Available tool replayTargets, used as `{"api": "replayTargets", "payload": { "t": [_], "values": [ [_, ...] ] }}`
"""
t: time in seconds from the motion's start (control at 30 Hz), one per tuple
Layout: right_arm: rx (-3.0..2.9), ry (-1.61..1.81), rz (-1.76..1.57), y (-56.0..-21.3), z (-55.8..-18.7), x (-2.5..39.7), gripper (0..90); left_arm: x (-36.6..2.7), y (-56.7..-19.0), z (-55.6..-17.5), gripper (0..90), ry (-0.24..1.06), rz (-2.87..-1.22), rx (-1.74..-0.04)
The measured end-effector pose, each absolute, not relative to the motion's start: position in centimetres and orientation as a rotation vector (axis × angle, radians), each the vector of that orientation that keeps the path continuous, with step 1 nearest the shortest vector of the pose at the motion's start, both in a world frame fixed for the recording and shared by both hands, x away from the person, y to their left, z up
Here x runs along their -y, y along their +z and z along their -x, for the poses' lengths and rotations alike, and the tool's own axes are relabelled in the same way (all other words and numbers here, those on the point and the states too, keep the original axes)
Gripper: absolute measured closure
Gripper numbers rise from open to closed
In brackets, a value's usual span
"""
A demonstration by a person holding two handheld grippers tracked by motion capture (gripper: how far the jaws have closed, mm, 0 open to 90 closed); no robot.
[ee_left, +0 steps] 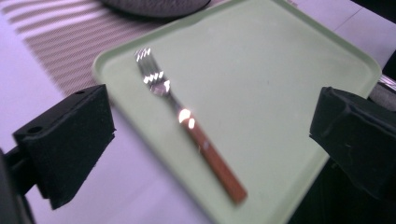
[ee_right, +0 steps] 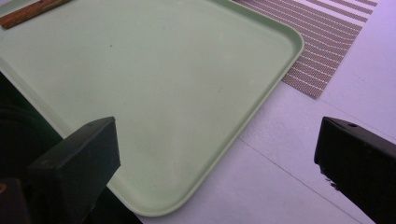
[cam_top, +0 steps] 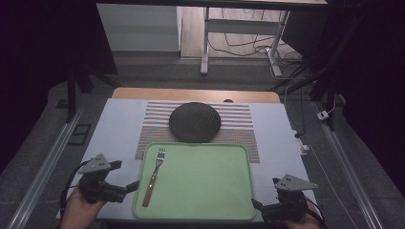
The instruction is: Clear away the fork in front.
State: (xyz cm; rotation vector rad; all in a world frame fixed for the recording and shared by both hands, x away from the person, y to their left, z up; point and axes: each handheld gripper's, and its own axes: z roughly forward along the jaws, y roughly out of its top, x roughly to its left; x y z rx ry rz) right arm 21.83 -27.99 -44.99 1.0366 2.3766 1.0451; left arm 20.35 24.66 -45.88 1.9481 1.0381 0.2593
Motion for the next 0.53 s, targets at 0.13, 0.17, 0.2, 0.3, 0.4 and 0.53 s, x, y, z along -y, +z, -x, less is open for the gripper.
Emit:
{"api": "replayTargets", "payload": {
  "t": [0.13,0.17,0.2,0.3,0.4,0.53],
  "values": [
    [-2.370,1.050,-1.048,-45.0,-21.8,28.0,0.0,-26.6,-46.9,-18.4,0.0,0.260,-1.913,-1.086],
    [-2.370,1.050,-1.048,-45.0,-21.9,28.0,0.0,-27.0,-47.1,-18.0,0.0,0.262,-1.916,-1.099],
    [-2.369,1.050,-1.051,-45.0,-21.9,28.0,0.0,-27.2,-47.3,-17.7,0.0,0.269,-1.922,-1.114],
    [-2.368,1.050,-1.054,-45.0,-21.9,28.1,0.0,-27.8,-47.4,-16.9,0.0,0.299,-1.912,-1.130],
    [-2.368,1.048,-1.064,-45.0,-21.9,28.1,0.0,-27.9,-47.4,-16.7,0.0,0.309,-1.953,-1.174],
    [-2.373,1.040,-1.072,-45.0,-22.0,28.1,0.0,-27.9,-47.4,-16.8,0.0,0.299,-1.949,-1.164]
  ]
}}
